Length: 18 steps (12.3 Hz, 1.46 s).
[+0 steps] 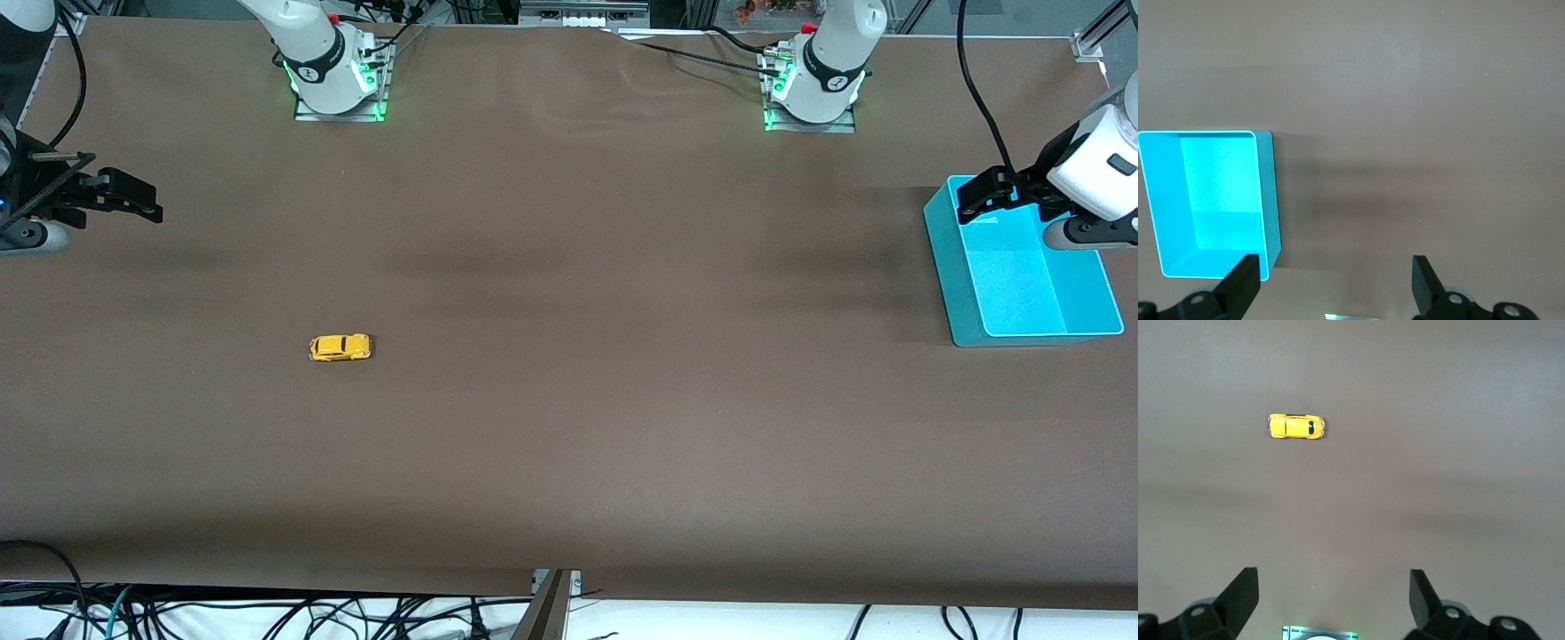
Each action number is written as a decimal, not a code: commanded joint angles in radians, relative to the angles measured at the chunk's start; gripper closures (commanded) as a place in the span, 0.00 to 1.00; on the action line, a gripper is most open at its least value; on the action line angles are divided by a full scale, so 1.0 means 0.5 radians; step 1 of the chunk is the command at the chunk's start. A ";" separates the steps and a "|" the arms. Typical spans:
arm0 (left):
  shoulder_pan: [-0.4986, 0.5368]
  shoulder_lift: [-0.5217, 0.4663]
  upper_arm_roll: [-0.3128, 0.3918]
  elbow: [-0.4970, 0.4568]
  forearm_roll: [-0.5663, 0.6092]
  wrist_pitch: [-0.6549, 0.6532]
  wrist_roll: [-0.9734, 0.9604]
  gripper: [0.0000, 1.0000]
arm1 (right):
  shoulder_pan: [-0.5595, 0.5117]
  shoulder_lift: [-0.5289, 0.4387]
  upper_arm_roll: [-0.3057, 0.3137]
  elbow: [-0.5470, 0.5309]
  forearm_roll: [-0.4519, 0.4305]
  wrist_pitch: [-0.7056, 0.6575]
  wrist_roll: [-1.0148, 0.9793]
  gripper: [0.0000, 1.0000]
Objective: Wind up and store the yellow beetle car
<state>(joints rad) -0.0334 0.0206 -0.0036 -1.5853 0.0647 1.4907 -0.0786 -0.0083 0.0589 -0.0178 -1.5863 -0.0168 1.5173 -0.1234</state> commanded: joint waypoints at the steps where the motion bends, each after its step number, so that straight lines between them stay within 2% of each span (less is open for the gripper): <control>1: 0.069 -0.007 0.044 0.181 0.094 -0.039 -0.033 0.00 | -0.017 0.008 0.011 0.037 0.006 -0.028 -0.008 0.00; 2: 0.052 0.020 0.038 0.201 0.095 -0.039 -0.048 0.00 | -0.017 0.011 0.011 0.037 0.006 -0.016 -0.008 0.00; 4: 0.048 0.091 -0.075 0.222 0.134 -0.039 -0.045 0.00 | -0.017 0.011 0.011 0.037 0.003 -0.016 -0.008 0.00; 7: 0.054 0.042 -0.222 0.231 0.144 -0.039 -0.042 0.00 | -0.017 0.008 0.011 0.037 0.006 -0.016 -0.008 0.00; 15: 0.134 0.048 -0.192 0.265 0.030 -0.183 -0.036 0.00 | -0.008 0.011 0.014 0.037 0.018 -0.013 0.010 0.00; 18: 0.156 0.045 -0.192 0.274 -0.062 -0.189 -0.042 0.00 | 0.099 0.084 0.030 0.037 0.027 -0.016 -0.008 0.00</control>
<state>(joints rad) 0.0322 0.0381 -0.0963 -1.4768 0.0613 1.4225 -0.1037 0.0088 0.0706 -0.0084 -1.5844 -0.0147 1.5174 -0.1256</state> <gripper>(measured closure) 0.000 0.000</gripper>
